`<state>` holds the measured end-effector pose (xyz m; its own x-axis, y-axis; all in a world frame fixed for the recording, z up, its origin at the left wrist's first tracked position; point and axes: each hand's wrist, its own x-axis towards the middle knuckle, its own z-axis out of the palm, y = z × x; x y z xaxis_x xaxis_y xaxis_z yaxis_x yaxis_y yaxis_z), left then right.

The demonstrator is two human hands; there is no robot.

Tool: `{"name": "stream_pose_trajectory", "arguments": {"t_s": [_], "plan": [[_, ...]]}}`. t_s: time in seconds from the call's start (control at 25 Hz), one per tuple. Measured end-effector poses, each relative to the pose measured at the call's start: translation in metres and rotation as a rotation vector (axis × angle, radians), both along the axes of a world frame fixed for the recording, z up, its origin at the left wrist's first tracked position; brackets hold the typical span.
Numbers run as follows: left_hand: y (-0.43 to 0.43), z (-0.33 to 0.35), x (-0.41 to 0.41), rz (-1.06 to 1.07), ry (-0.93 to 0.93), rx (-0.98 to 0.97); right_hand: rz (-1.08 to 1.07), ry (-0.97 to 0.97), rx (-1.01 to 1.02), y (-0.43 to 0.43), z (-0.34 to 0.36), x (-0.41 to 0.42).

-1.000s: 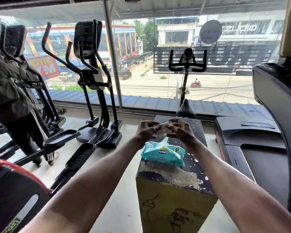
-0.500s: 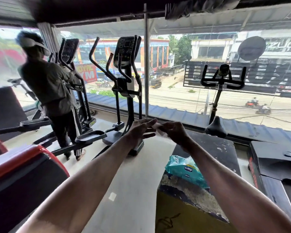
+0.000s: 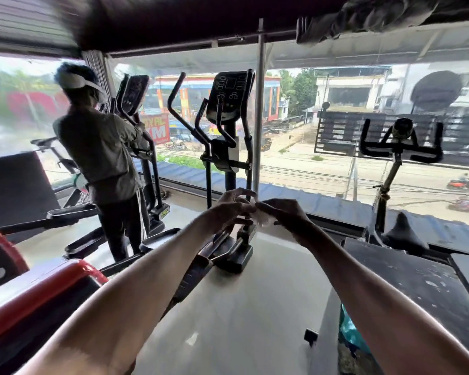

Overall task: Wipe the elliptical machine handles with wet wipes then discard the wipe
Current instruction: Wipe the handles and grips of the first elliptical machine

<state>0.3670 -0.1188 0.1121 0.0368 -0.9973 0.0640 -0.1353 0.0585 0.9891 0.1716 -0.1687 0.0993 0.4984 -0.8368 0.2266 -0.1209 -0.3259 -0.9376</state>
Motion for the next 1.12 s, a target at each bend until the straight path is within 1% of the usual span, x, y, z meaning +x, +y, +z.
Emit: {"name": "stream_pose_trajectory", "arguments": {"t_s": [0.04, 0.08, 0.2, 0.28, 0.4, 0.48, 0.56, 0.6, 0.68, 0.76, 0.8, 0.88, 0.96, 1.04, 1.12], "plan": [[-0.006, 0.006, 0.013, -0.013, -0.096, -0.009, -0.061, 0.013, -0.026, -0.01, 0.003, 0.017], [-0.014, 0.013, 0.027, -0.025, -0.126, -0.016, -0.095, 0.0, -0.023, -0.019, 0.004, 0.03], [-0.046, 0.022, 0.069, 0.044, -0.104, 0.003, -0.201, -0.036, 0.055, -0.048, 0.011, 0.071], [-0.069, 0.022, 0.086, 0.043, -0.081, 0.041, -0.218, -0.053, 0.096, -0.071, 0.013, 0.087], [-0.108, 0.024, 0.102, -0.039, -0.112, 0.087, -0.207, 0.01, -0.002, -0.111, 0.019, 0.113], [-0.146, 0.023, 0.113, -0.063, -0.135, 0.075, -0.223, -0.018, -0.019, -0.15, 0.026, 0.133], [-0.191, 0.024, 0.125, -0.023, -0.073, 0.052, -0.267, -0.091, 0.012, -0.198, 0.03, 0.147], [-0.213, 0.028, 0.129, 0.01, -0.007, 0.053, -0.283, -0.147, 0.055, -0.219, 0.032, 0.153], [-0.259, 0.039, 0.134, 0.064, 0.13, 0.068, -0.226, -0.294, 0.214, -0.261, 0.04, 0.163], [-0.313, 0.049, 0.143, 0.137, 0.168, 0.074, -0.164, -0.359, 0.328, -0.301, 0.054, 0.171], [-0.342, 0.056, 0.148, 0.175, 0.165, 0.07, -0.153, -0.362, 0.342, -0.329, 0.061, 0.176], [-0.395, 0.065, 0.159, 0.27, 0.167, 0.046, -0.128, -0.352, 0.332, -0.38, 0.073, 0.186], [-0.437, 0.072, 0.171, 0.319, 0.14, 0.006, -0.124, -0.345, 0.301, -0.424, 0.078, 0.198], [-0.472, 0.078, 0.18, 0.281, 0.106, -0.056, -0.116, -0.312, 0.233, -0.464, 0.08, 0.211], [-0.511, 0.084, 0.191, 0.259, 0.03, -0.125, -0.15, -0.268, 0.146, -0.505, 0.085, 0.224]]}}
